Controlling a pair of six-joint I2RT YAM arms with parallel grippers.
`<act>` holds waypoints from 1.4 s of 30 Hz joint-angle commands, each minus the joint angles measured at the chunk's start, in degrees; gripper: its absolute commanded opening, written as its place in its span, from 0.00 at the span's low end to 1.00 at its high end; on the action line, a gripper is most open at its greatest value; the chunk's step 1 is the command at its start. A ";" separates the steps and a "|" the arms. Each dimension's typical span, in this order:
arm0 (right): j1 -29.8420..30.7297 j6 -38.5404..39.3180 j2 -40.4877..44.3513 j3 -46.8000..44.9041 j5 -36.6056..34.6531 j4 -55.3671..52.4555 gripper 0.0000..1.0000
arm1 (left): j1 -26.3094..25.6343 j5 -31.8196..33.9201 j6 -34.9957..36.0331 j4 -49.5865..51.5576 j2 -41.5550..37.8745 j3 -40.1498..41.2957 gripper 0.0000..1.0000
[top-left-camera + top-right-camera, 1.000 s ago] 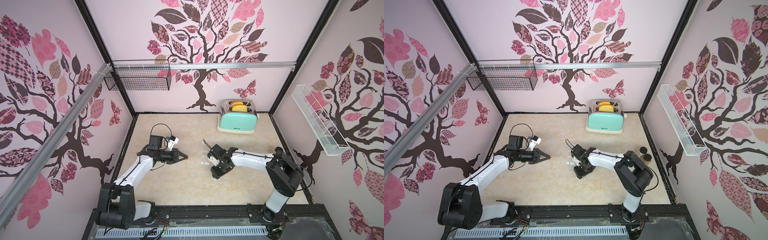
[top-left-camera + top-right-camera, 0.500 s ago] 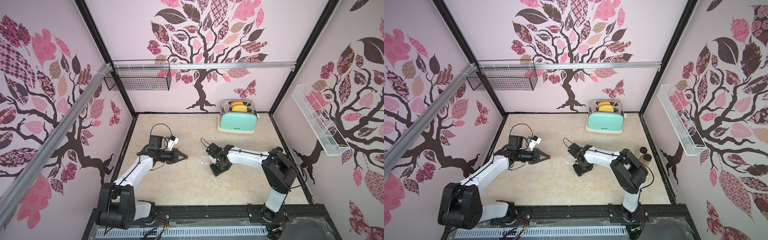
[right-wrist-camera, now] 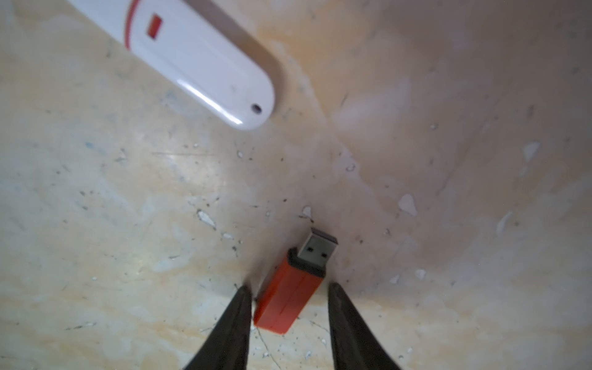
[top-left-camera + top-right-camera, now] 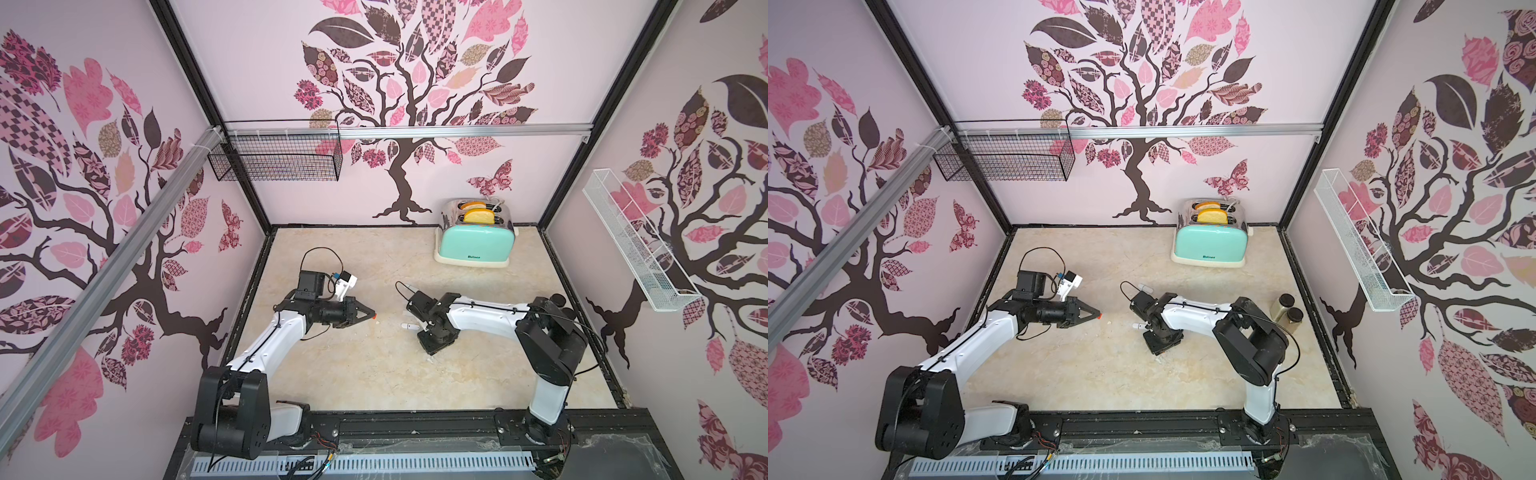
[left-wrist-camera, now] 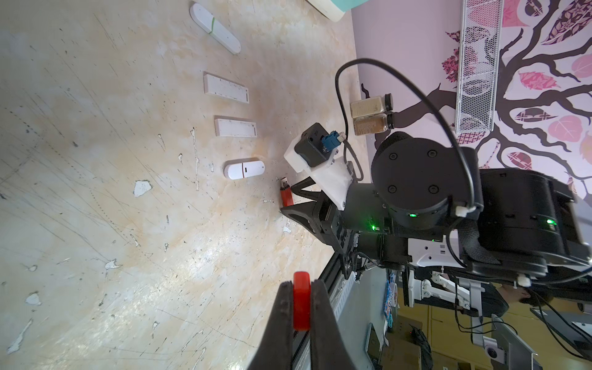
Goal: Close the usb drive cover
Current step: Pick up the USB drive from the center of the board.
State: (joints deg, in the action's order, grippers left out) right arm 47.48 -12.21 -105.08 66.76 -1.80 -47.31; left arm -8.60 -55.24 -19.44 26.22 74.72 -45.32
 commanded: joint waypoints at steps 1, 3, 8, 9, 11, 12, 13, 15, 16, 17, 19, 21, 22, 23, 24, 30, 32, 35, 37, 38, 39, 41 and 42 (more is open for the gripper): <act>-1.26 -0.54 -0.55 -0.04 -0.79 -1.36 0.36 | 0.30 0.28 0.87 0.02 -0.88 -0.20 0.00; -1.67 -0.55 -0.06 -0.21 -0.77 -1.19 0.35 | 0.30 0.15 0.58 -0.28 -1.25 -0.11 0.00; -2.04 -0.05 -0.73 -0.10 -0.24 -1.45 0.29 | 0.25 0.12 0.76 -0.14 -1.18 -0.07 0.00; -2.01 -0.21 -0.54 -0.37 0.12 -0.99 0.28 | 0.25 0.17 0.72 -0.17 -1.42 -0.04 0.00; -2.01 -0.45 -0.17 -1.61 1.02 0.63 0.25 | 0.30 -0.20 0.45 -0.92 -1.29 0.39 0.00; -1.96 -0.27 -0.52 -1.71 1.35 0.92 0.23 | 0.30 -0.21 0.45 -0.91 -1.09 0.48 0.00; -2.04 -0.04 -1.01 -1.48 1.32 0.46 0.21 | 0.32 -0.17 0.50 -0.68 -1.06 0.34 0.00; -2.04 0.16 -1.73 -1.12 1.25 -0.32 0.16 | 0.28 0.09 0.72 -0.23 -1.24 0.01 0.00; -2.04 0.12 -1.55 -1.33 1.43 -0.13 0.15 | 0.26 -0.03 0.68 -0.44 -1.24 0.05 0.00; -2.04 0.02 -1.22 -1.60 1.67 0.25 0.14 | 0.25 -0.15 0.55 -0.66 -1.08 0.17 0.00; -2.03 0.20 -1.01 -1.49 1.31 -0.04 0.12 | 0.27 -0.21 0.46 -0.65 -0.65 0.14 0.00; -2.02 0.39 -0.79 -1.14 0.92 -0.62 0.09 | 0.25 -0.13 0.63 -0.37 -0.63 -0.13 0.00; -1.99 0.39 -0.66 -1.16 1.01 -0.65 0.09 | 0.28 -0.08 0.63 -0.36 -0.67 -0.19 0.00; -2.03 0.58 -0.49 -1.19 1.31 -0.57 0.09 | 0.26 -0.06 0.57 -0.36 -0.66 -0.15 0.00; -2.00 0.61 -0.35 -1.02 1.36 -0.59 0.08 | 0.28 -0.13 0.55 -0.44 -0.59 -0.14 0.00; -1.96 1.02 0.40 -1.31 1.73 -1.04 0.12 | 0.27 0.03 0.55 -0.27 -0.71 -0.19 0.00; -1.98 1.09 0.39 -1.43 1.78 -1.62 0.12 | 0.26 0.14 0.63 0.04 -0.67 -0.36 0.00; -2.02 0.87 0.84 -2.73 3.08 -0.31 0.09 | 0.26 0.15 0.63 -0.32 -0.87 0.01 0.00; -1.99 1.13 0.38 -2.86 3.30 -0.04 0.07 | 0.30 0.17 0.63 -0.33 -0.76 -0.01 0.00; -2.02 1.24 0.00 -2.50 3.28 -0.72 0.06 | 0.27 0.23 0.70 -0.06 -0.80 -0.19 0.00; -2.01 1.23 -0.06 -2.34 3.36 -1.03 0.04 | 0.32 0.25 0.85 0.27 -0.92 -0.49 0.00; -1.98 0.81 0.76 -3.30 3.80 0.22 0.03 | 0.27 0.20 0.74 -0.04 -0.94 -0.11 0.00; -2.04 0.83 0.95 -3.77 3.96 0.91 0.02 | 0.31 0.15 0.66 -0.41 -0.79 0.13 0.00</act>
State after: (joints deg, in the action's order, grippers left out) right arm 45.45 -11.33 -103.96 65.41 -0.03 -46.65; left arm -8.60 -55.11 -19.44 26.26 74.72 -45.30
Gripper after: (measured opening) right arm 0.174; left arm 0.098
